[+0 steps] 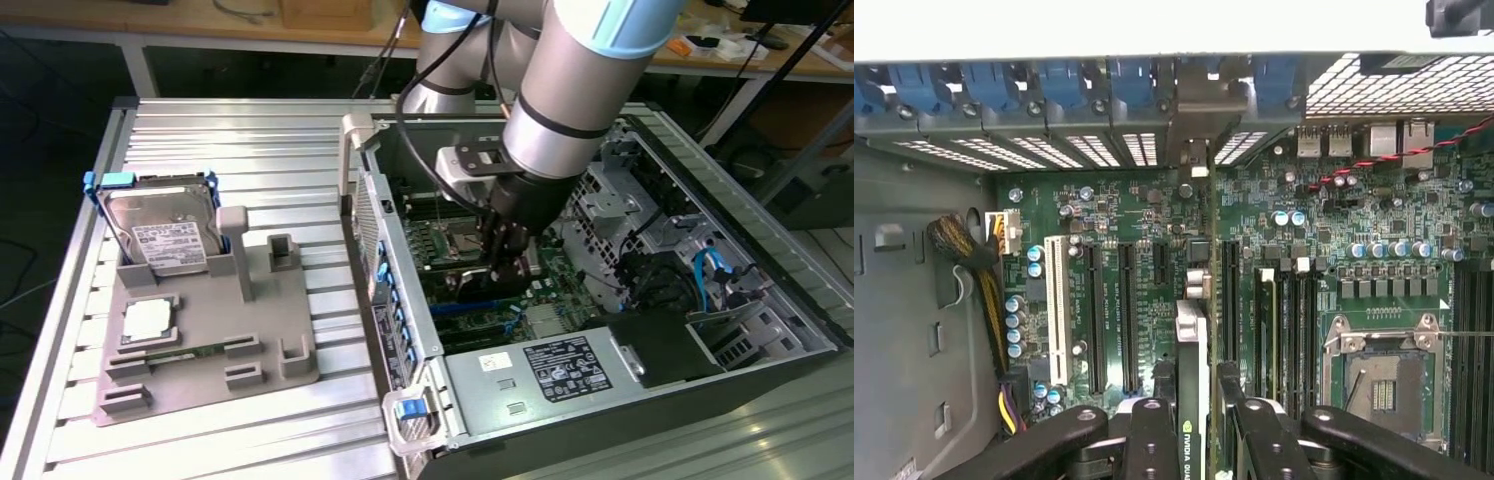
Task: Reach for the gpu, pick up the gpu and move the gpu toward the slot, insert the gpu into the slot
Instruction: 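Insert the gpu into the slot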
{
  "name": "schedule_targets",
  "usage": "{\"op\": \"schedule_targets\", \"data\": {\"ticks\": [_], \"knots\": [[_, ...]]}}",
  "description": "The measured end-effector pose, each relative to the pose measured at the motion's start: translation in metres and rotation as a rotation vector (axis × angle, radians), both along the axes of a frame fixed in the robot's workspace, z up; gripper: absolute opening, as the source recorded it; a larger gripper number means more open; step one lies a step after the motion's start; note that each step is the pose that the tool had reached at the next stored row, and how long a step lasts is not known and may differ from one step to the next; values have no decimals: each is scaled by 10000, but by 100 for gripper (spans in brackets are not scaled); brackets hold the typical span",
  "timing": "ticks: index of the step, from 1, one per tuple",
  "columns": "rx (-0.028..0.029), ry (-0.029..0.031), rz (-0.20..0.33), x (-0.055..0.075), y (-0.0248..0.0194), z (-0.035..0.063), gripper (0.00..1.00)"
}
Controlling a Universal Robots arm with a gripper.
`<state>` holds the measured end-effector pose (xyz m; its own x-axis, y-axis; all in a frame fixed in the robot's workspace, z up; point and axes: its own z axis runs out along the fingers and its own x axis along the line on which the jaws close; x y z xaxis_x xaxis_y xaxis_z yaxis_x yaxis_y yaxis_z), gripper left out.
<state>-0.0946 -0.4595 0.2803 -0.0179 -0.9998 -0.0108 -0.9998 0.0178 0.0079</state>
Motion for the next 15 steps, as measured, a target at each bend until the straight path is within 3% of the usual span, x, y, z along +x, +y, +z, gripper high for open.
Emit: {"op": "schedule_targets", "data": {"ticks": [15], "knots": [[7,-1,-1,-13,0,-33,27]]}}
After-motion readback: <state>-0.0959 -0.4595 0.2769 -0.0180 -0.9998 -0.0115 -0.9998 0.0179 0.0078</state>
